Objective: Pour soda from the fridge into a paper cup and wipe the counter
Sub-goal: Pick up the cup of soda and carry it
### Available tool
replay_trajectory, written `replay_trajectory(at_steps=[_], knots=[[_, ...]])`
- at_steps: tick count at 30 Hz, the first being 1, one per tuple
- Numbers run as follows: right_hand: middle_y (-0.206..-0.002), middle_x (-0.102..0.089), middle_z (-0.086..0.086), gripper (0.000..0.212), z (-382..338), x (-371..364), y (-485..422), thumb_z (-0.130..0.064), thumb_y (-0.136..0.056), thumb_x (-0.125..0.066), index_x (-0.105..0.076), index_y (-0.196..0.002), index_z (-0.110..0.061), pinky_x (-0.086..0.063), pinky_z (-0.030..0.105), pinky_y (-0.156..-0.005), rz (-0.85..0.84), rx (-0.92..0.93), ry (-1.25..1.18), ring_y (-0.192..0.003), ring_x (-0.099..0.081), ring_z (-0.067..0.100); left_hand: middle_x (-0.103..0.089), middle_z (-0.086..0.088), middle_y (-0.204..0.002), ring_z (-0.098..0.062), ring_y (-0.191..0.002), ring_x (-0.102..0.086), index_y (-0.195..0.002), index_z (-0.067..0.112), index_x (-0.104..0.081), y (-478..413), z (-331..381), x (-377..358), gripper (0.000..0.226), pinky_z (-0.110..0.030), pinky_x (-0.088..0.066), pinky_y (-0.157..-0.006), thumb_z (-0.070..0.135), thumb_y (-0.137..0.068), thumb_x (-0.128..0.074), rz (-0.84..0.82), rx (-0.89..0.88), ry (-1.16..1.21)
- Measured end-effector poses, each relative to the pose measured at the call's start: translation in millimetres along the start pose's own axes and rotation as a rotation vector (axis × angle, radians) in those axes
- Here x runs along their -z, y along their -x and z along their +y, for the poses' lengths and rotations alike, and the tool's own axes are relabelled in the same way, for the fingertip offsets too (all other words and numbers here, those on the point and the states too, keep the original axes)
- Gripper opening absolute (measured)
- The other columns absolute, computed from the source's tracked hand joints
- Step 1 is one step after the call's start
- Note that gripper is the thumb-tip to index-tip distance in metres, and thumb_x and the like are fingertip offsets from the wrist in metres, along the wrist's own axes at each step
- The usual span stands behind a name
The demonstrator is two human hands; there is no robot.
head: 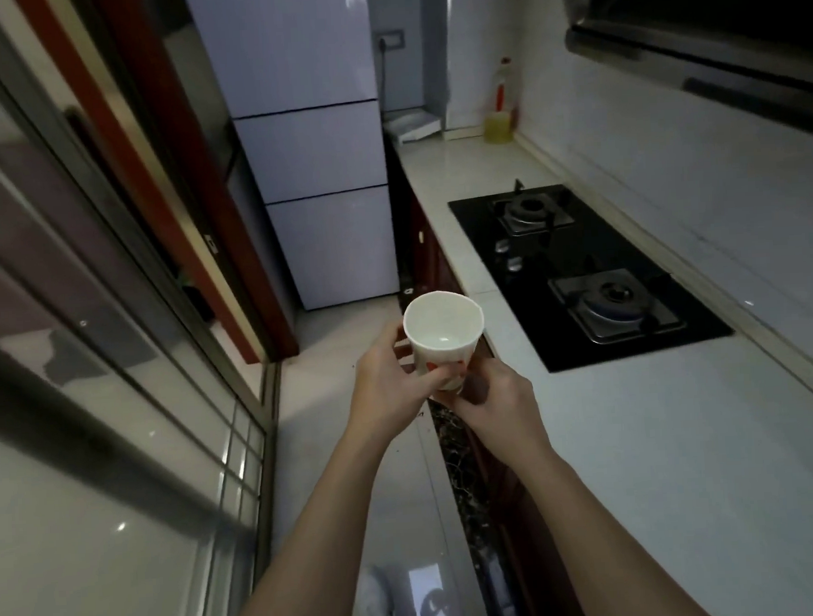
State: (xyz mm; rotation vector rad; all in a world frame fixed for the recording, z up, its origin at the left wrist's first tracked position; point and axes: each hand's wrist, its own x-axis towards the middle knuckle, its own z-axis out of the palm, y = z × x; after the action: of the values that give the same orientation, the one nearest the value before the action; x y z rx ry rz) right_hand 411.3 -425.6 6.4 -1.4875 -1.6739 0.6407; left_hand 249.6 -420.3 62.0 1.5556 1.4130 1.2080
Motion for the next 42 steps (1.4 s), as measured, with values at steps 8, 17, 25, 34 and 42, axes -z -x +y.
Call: replay_trajectory(at_steps=[8,17,25,34,42], knots=[[-0.098,-0.066,-0.01,0.043,-21,-84,-109,-0.051,-0.075,-0.078,-0.066,-0.108,-0.026,-0.054,0.03,-0.078,-0.016,0.038,0.015,-0.092,-0.062,0.003,-0.06,0.02,-0.115,0.006,-0.106,-0.057,-0.132,0.029,-0.054,-109,-57,62,0.079,-0.006,-0.05,-0.073,0.029,-0.064,-0.093,0.026,0.016,0.023],[-0.104,-0.068,-0.005,0.056,-52,-162,-233,-0.062,-0.077,-0.069,-0.067,-0.115,-0.022,-0.052,0.028,-0.083,-0.066,0.11,0.007,-0.099,-0.061,0.004,-0.058,0.023,-0.113,0.013,-0.103,-0.055,-0.134,0.026,-0.053,-234,-101,137,0.08,-0.004,-0.049,-0.074,0.032,-0.065,-0.092,0.032,0.037,0.014],[-0.105,-0.069,-0.006,0.054,-58,-213,-334,-0.063,-0.077,-0.069,-0.067,-0.114,-0.023,-0.052,0.03,-0.083,-0.089,0.146,-0.002,-0.099,-0.062,0.004,-0.057,0.022,-0.113,0.004,-0.104,-0.057,-0.134,0.024,-0.052,-327,-128,170,0.079,-0.007,-0.048,-0.077,0.032,-0.067,-0.091,0.075,0.036,-0.013],[-0.101,-0.069,-0.006,0.049,-35,-252,-471,-0.059,-0.076,-0.073,-0.068,-0.108,-0.023,-0.054,0.034,-0.081,-0.111,0.173,-0.03,-0.097,-0.063,0.007,-0.062,0.012,-0.119,-0.006,-0.109,-0.061,-0.136,0.019,-0.052,-456,-153,176,0.081,-0.025,-0.057,-0.089,0.034,-0.067,-0.091,0.102,0.032,-0.061],[-0.106,-0.07,0.001,0.051,-3,-250,-626,-0.047,-0.077,-0.078,-0.068,-0.115,-0.015,-0.05,0.021,-0.079,-0.094,0.223,-0.044,-0.098,-0.062,0.008,-0.061,0.013,-0.12,0.007,-0.108,-0.058,-0.137,0.016,-0.051,-608,-162,147,0.079,-0.01,-0.052,-0.084,0.029,-0.069,-0.09,0.111,0.029,-0.073]])
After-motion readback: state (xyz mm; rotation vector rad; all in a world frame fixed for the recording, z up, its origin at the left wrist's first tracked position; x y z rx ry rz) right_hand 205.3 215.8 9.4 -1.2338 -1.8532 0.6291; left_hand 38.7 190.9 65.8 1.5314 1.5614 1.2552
